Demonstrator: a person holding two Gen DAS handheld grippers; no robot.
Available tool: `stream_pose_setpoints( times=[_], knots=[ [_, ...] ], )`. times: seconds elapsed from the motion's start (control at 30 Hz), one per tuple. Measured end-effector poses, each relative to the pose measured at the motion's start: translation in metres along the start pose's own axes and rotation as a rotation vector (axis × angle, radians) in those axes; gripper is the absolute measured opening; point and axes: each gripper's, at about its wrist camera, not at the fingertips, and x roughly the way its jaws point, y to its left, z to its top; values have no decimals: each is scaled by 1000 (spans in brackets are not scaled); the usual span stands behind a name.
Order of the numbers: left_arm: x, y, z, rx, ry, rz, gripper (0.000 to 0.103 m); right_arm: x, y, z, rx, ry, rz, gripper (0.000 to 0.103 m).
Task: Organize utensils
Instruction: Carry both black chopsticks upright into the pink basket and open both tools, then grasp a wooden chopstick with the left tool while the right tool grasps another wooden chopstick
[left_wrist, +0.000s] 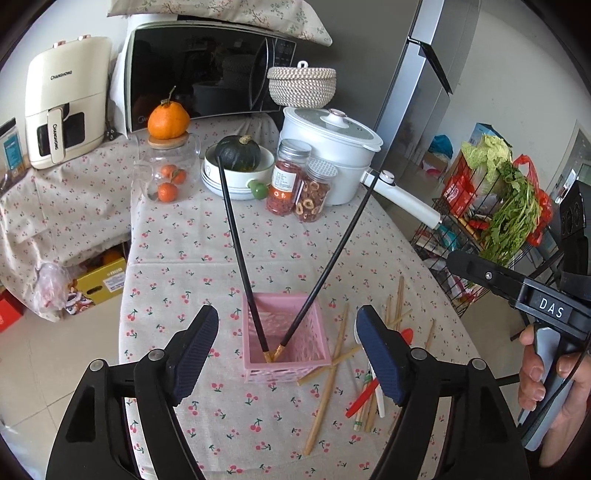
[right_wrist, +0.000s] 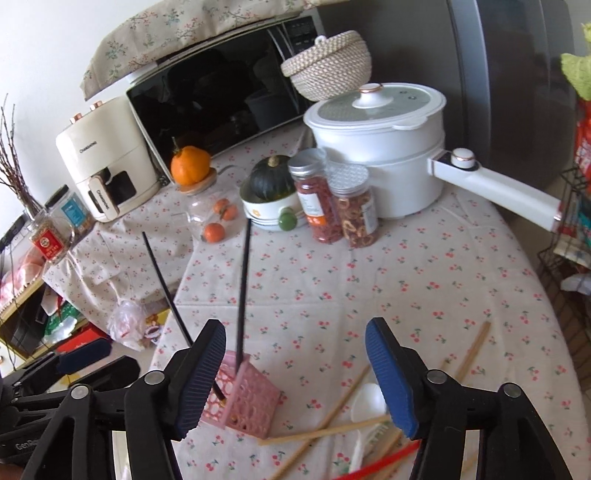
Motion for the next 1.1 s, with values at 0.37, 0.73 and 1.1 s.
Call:
stream_pose_setpoints(
  times=[0.37,0.73,1.1],
  knots=[
    [8,-49,-34,102,108,-48,84,-21,-57,-47,39,152,-189,81],
    [31,-107,-49,263,163,13,84,-36,-125,-73,194,224,-250,84],
    [99,-139,-40,238,312,-19,84,-13,-184,-86,344,329,-252,84]
  ],
)
